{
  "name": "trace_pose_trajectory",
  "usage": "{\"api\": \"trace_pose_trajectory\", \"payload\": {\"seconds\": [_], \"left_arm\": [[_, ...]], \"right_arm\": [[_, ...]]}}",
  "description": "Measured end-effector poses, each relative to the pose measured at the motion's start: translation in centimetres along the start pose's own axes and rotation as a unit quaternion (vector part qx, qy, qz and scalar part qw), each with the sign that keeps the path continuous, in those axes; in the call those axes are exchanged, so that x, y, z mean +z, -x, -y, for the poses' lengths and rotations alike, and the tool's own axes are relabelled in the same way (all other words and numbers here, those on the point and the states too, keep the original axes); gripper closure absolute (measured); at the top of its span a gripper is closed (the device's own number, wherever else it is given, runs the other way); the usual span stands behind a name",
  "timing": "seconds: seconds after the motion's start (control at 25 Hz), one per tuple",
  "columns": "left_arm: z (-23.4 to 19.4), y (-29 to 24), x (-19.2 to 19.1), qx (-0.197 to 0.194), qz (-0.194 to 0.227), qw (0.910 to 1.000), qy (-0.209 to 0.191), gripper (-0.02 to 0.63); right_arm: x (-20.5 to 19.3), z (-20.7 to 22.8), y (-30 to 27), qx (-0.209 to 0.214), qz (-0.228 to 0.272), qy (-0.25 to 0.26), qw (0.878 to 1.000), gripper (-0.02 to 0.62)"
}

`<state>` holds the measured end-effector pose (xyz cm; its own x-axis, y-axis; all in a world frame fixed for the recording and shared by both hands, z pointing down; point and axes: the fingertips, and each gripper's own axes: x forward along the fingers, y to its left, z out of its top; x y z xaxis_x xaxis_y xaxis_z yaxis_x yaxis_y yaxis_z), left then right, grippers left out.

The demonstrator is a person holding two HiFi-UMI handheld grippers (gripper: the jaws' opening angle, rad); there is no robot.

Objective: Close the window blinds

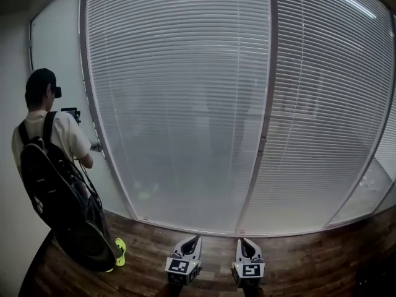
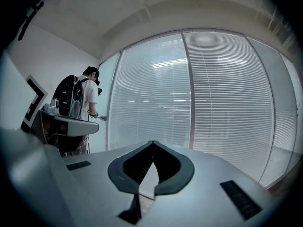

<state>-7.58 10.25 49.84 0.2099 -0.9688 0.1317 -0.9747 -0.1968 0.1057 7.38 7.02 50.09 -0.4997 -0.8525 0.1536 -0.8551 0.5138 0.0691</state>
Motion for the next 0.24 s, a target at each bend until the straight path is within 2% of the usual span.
{"api": "trace_pose_trajectory", "payload": {"seconds": [0.24], "left_arm": [[-1.4,-0.6,0.3,0.008,-0.001,1.0000,0.001,0.606]], "right_arm": [[0.6,-1.0,-1.3,0.013,0.002,0.024,1.000,0.592]]}}
